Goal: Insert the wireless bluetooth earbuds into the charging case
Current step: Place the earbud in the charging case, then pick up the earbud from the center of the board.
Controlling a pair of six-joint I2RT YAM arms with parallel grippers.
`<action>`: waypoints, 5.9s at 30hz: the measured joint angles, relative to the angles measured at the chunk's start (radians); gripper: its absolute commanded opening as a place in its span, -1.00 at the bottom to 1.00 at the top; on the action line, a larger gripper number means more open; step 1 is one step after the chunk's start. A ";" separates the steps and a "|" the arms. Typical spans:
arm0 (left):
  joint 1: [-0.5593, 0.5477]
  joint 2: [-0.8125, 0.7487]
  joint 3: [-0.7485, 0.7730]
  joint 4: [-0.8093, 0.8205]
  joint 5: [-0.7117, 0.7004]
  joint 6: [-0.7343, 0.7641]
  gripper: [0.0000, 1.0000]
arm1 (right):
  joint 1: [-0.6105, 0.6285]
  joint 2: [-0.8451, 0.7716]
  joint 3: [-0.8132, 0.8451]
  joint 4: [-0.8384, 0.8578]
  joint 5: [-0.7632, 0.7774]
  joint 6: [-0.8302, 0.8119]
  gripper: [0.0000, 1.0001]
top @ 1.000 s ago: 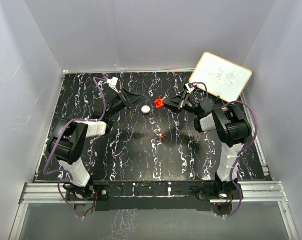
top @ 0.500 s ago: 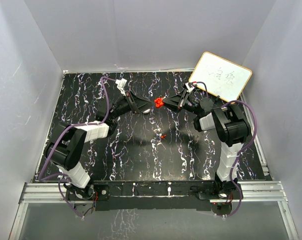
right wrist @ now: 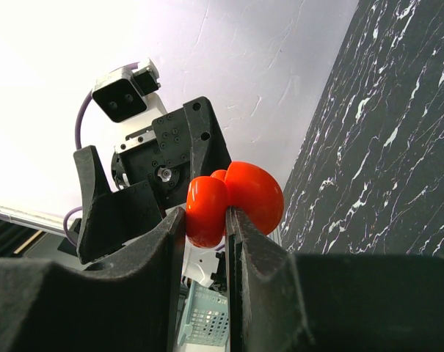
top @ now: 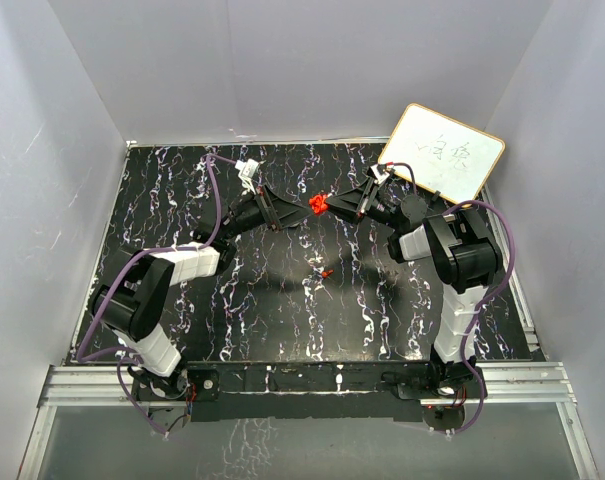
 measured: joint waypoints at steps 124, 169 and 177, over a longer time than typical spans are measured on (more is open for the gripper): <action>-0.335 -0.077 -0.072 -0.778 -0.360 0.592 0.97 | -0.275 0.006 -0.100 0.000 -0.087 -0.002 -1.00; -0.383 0.008 -0.042 -0.824 -0.692 0.741 0.86 | -0.297 -0.008 -0.100 0.000 -0.105 -0.002 -1.00; -0.383 0.017 -0.042 -0.790 -0.732 0.824 0.86 | -0.297 -0.008 -0.100 0.000 -0.105 -0.002 -1.00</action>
